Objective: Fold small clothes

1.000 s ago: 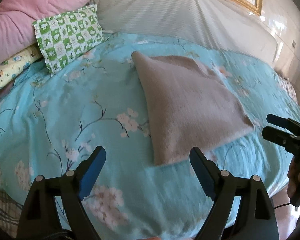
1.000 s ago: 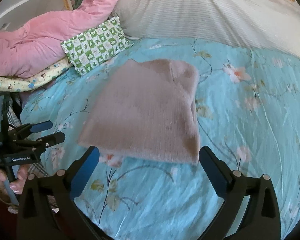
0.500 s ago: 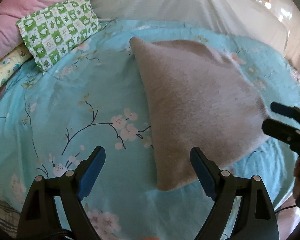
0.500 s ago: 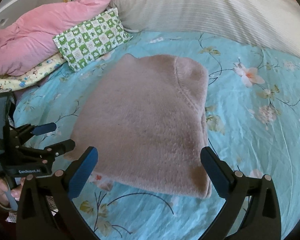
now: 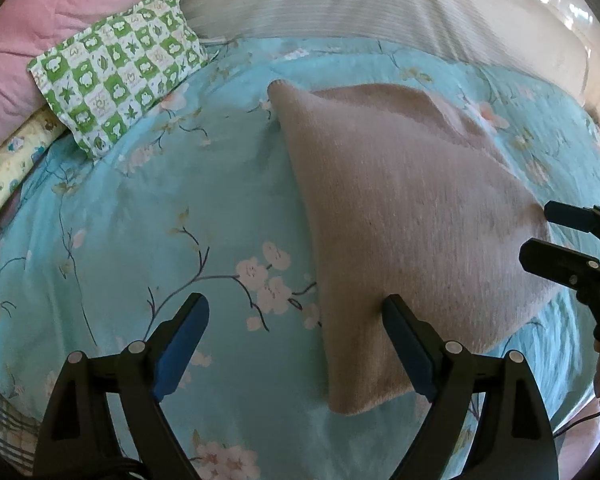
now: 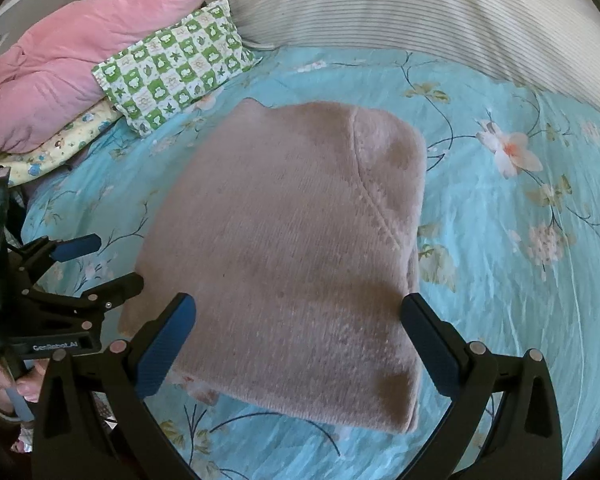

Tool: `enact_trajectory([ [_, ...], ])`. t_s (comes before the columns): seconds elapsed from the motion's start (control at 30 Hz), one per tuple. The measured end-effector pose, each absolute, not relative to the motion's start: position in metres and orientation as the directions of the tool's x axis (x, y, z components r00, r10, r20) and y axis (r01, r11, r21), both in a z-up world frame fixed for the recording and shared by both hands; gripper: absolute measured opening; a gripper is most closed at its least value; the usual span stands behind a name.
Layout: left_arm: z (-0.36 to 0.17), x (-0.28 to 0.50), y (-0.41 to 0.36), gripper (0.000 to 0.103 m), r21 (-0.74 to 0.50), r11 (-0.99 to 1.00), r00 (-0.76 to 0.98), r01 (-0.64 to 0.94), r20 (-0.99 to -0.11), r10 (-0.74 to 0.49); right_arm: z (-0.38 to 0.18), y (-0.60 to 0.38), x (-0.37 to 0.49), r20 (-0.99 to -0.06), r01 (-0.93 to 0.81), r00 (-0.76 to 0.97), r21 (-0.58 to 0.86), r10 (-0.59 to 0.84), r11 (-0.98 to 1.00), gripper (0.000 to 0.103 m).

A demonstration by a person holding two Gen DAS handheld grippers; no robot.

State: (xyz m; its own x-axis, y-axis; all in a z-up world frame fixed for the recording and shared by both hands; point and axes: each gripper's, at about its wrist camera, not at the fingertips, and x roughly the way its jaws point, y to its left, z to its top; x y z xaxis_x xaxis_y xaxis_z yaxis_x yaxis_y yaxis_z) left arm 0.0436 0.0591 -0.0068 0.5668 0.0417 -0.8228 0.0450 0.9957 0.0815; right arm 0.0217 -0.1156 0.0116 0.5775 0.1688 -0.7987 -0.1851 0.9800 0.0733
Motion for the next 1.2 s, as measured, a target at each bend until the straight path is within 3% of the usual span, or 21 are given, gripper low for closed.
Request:
enact_trajectory([
  [1.2,-0.002,0.068,0.060,0.092,0.047,0.998,0.573,0.051,-0.820,0.010,0.008,-0.118,0.045,-0.817,-0.169,0.549,0.096,0.175,0.981,0.102],
])
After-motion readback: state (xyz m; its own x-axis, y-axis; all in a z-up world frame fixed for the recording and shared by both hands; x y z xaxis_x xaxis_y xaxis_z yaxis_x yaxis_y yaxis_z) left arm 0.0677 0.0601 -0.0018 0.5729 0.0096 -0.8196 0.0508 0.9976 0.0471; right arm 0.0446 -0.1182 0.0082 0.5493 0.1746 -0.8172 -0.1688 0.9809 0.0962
